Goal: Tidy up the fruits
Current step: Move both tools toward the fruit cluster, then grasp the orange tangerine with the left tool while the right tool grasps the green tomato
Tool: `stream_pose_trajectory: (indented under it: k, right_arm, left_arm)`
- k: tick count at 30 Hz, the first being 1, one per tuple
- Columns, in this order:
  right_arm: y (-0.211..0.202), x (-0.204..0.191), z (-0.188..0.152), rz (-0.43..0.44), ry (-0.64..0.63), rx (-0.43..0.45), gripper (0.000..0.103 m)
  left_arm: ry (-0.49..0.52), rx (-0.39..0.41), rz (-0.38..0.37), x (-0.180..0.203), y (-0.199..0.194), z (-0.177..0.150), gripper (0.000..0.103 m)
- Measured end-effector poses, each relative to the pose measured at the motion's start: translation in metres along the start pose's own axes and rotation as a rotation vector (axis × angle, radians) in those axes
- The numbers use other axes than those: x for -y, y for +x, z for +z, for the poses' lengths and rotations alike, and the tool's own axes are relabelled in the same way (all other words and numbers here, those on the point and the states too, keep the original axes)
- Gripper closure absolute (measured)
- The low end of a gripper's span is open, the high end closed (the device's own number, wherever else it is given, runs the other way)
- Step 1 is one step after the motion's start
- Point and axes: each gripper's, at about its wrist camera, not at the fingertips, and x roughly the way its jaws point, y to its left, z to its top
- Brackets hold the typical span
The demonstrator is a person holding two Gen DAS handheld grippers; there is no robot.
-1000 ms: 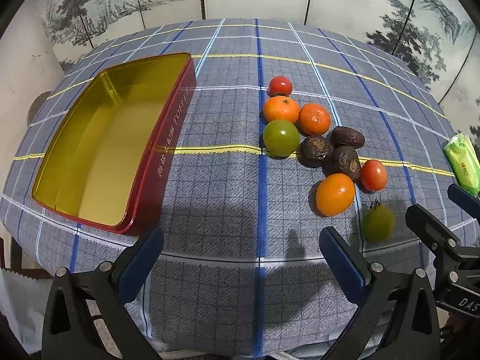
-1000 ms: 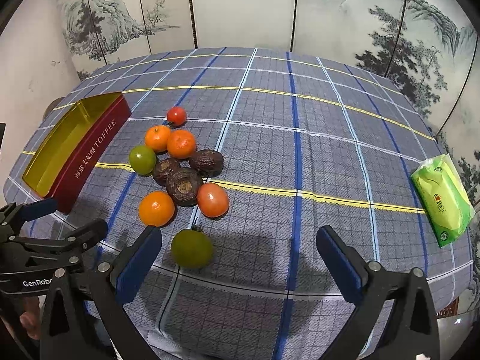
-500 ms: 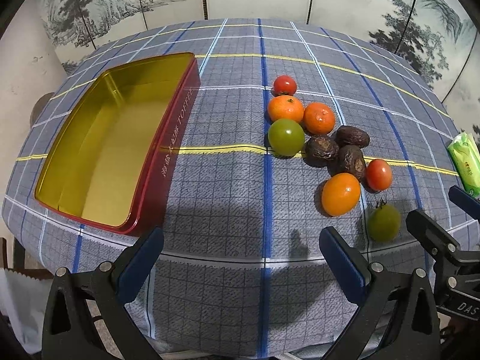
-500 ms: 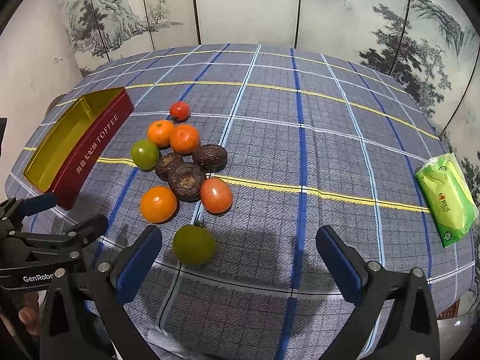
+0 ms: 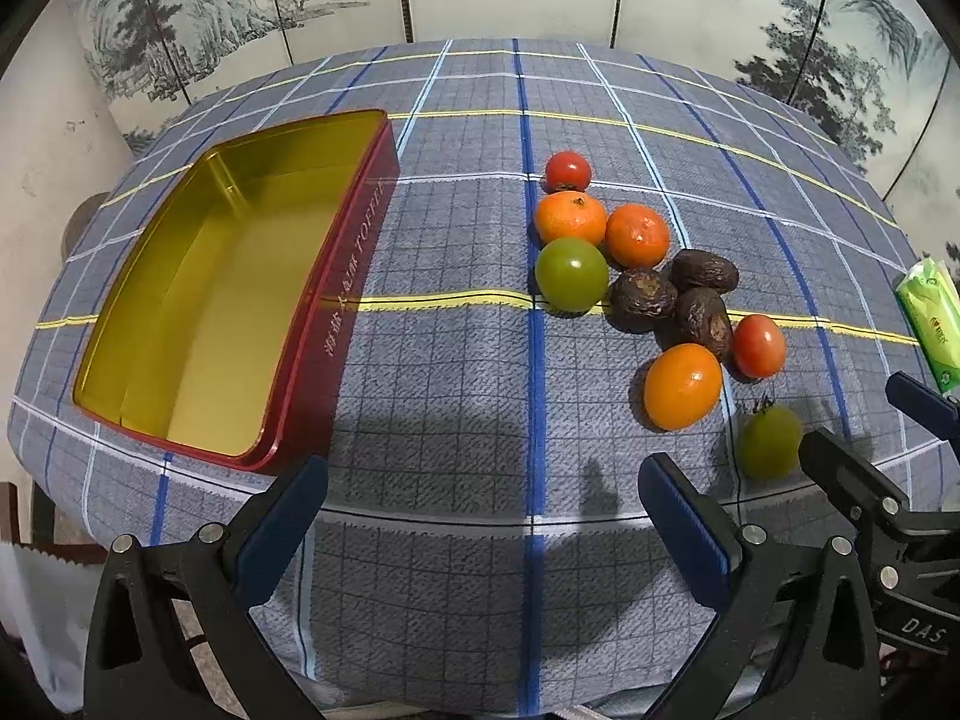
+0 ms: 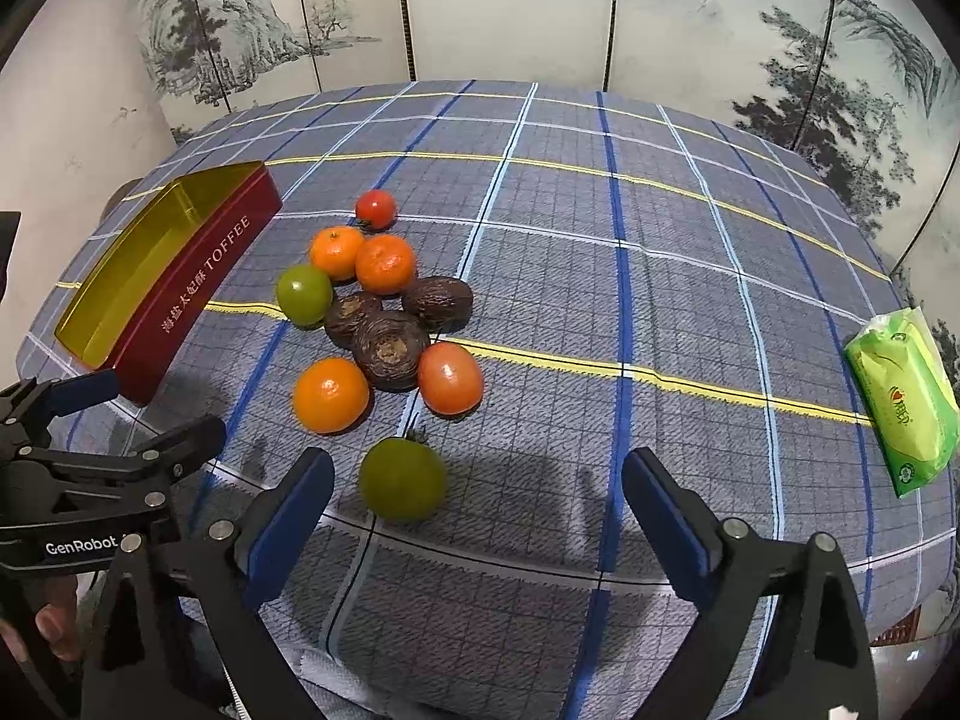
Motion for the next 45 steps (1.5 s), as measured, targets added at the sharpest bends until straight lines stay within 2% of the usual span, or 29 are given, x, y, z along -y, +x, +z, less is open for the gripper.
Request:
stream_pose_trajectory:
  k: [16, 20, 22, 28, 32, 45]
  right_arm:
    - [0.006, -0.009, -0.003, 0.024, -0.029, -0.020, 0.010]
    - [0.011, -0.013, -0.005, 0.053, -0.042, -0.041, 0.024]
    - [0.014, -0.014, -0.006, 0.058, -0.049, -0.050, 0.026]
    - [0.025, -0.019, -0.010, 0.074, -0.065, -0.084, 0.040]
    - [0.031, -0.020, -0.011, 0.090, -0.058, -0.101, 0.051]
    - [0.042, -0.026, -0.007, 0.092, -0.080, -0.115, 0.068]
  left_arm:
    - [0.006, 0.009, 0.004, -0.005, -0.002, 0.003, 0.000]
    - [0.008, 0.008, 0.001, -0.005, -0.002, 0.004, 0.000]
    - [0.010, 0.006, 0.001, -0.005, -0.001, 0.005, 0.001]
    - [0.024, 0.004, -0.008, -0.002, 0.001, 0.006, 0.001]
    - [0.033, 0.001, -0.017, 0.000, 0.003, 0.006, 0.008]
    - [0.055, -0.006, -0.031, 0.006, 0.009, 0.008, 0.011]
